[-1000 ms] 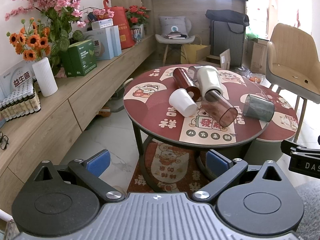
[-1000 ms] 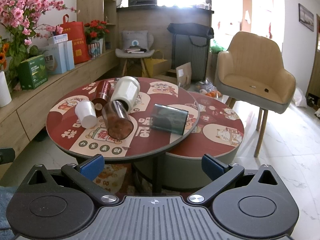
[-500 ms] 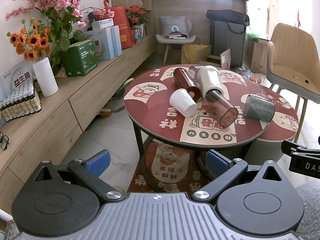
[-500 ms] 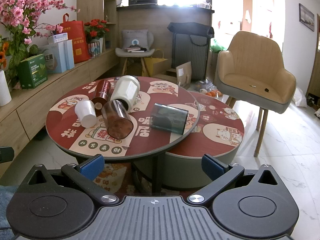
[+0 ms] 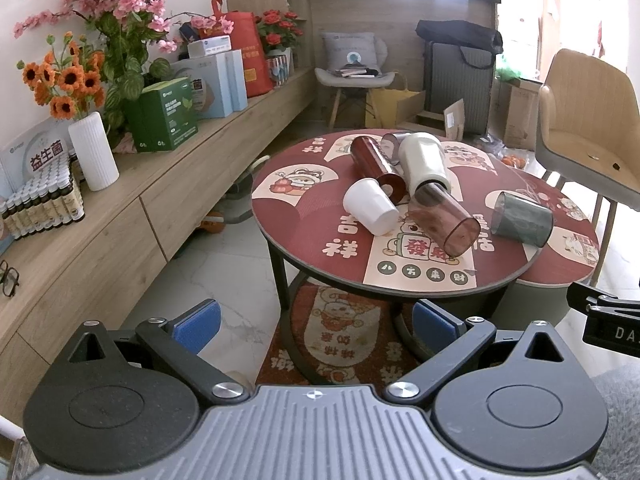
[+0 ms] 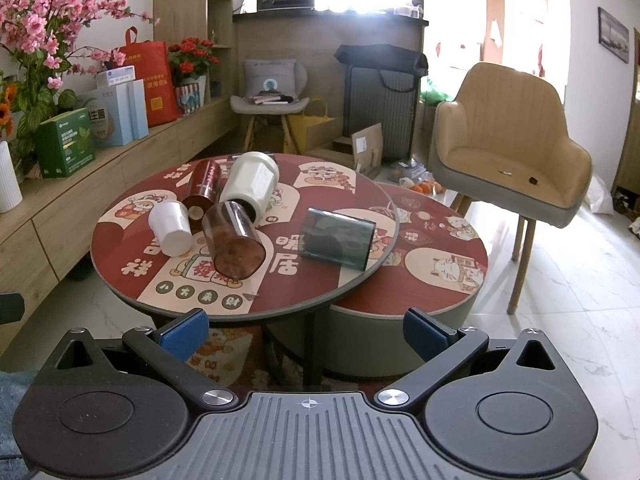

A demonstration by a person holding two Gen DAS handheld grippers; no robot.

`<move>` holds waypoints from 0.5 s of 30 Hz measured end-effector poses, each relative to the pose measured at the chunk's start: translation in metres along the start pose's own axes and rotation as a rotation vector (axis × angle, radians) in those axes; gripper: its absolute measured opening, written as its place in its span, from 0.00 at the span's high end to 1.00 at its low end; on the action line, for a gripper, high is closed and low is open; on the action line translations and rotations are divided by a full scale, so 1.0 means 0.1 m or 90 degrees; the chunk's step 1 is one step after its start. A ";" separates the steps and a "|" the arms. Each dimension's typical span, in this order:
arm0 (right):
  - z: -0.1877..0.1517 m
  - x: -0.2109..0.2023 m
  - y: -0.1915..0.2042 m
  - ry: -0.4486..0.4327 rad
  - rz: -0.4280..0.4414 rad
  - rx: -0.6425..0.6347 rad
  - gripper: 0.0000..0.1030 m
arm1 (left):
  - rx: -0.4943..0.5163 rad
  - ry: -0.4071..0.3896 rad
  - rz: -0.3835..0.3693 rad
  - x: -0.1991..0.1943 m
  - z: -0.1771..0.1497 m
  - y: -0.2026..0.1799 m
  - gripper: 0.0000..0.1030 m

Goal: Flip cup upright

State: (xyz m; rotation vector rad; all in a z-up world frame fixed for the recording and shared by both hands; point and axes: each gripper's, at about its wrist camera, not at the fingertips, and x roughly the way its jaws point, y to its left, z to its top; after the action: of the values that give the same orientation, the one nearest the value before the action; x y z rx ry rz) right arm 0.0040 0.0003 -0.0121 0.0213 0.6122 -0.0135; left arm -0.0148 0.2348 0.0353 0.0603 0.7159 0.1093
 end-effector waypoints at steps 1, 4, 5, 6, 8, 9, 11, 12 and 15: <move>0.00 0.00 0.00 0.000 0.001 0.000 0.00 | 0.000 0.000 0.000 0.00 0.00 0.00 0.00; 0.00 0.00 0.00 0.001 0.001 0.001 0.00 | 0.000 0.000 0.000 0.00 0.00 0.00 0.00; 0.00 0.00 0.00 0.001 0.001 0.001 0.00 | 0.000 0.001 0.000 0.00 0.00 0.00 0.00; -0.01 0.01 0.00 0.001 0.001 0.001 0.00 | 0.000 0.001 0.000 0.00 0.00 0.00 0.00; -0.02 0.03 0.00 0.002 0.001 0.002 0.00 | 0.000 0.001 0.000 0.00 0.01 0.00 0.00; 0.00 0.00 0.00 0.002 0.001 0.001 0.00 | 0.001 0.001 0.000 0.00 0.01 -0.01 0.00; 0.00 0.00 0.00 0.002 0.001 0.000 0.00 | 0.001 0.002 0.000 0.00 0.01 0.00 0.00; 0.00 0.00 0.00 0.002 0.001 0.001 0.00 | 0.001 0.002 0.000 0.00 0.01 -0.01 0.00; -0.01 0.01 0.00 0.002 0.001 0.001 0.00 | 0.001 0.004 0.001 0.02 0.01 -0.01 0.00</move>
State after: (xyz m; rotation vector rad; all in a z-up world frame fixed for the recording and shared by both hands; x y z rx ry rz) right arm 0.0045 0.0003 -0.0136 0.0234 0.6151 -0.0131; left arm -0.0128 0.2342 0.0351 0.0611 0.7221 0.1100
